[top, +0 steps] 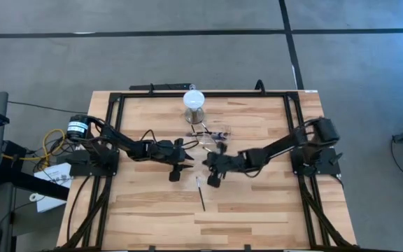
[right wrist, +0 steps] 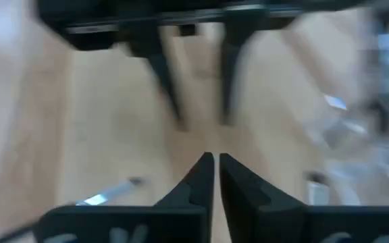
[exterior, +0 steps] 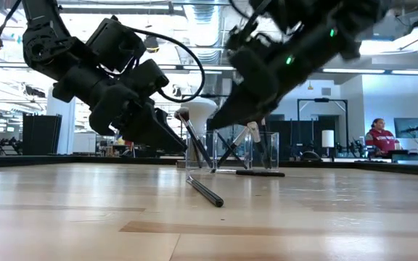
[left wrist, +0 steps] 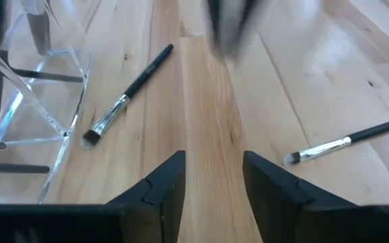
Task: Put items in baskets/containers
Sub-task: Adjust the transparent organizer
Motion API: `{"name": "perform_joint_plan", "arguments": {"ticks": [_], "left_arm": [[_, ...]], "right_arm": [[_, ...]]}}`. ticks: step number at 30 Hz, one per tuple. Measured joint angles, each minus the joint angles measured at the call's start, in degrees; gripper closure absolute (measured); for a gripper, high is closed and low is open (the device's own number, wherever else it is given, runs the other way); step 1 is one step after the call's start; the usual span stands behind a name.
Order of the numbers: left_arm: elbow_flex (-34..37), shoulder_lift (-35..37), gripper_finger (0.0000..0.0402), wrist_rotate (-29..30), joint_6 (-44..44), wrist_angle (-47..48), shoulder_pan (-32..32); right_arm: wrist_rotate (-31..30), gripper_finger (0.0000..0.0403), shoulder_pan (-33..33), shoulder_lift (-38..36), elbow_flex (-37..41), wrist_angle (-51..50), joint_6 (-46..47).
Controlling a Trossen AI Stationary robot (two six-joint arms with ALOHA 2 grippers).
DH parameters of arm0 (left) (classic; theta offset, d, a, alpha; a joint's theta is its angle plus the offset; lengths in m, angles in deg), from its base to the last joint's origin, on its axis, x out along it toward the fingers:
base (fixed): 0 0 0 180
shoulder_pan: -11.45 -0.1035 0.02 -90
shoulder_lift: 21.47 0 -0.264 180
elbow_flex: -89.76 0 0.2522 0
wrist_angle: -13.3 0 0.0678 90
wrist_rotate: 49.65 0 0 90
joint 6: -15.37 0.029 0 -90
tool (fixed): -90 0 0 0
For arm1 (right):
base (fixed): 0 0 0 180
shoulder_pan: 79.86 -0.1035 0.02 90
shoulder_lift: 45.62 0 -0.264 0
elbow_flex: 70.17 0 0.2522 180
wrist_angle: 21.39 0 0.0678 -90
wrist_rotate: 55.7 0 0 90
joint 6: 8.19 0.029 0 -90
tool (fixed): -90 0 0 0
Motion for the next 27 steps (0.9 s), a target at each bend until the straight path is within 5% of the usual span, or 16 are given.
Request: {"name": "perform_joint_plan", "arguments": {"ticks": [9,17,27], "left_arm": [[0.0,0.0,0.0257,-0.1,-0.3,-0.5,0.0],[0.0,0.0,0.0257,-0.1,-0.4,-0.7,0.0],[0.0,0.0,0.0257,-0.1,-0.1,-0.9,0.0]], "right_arm": [[-5.9,0.0294,0.4,-9.0,0.2,-28.7,16.1],[-9.9,0.0250,-1.9,-1.2,1.8,-29.4,20.6],[-15.4,0.0265,-1.1,0.0,1.7,-26.0,10.2]]}}
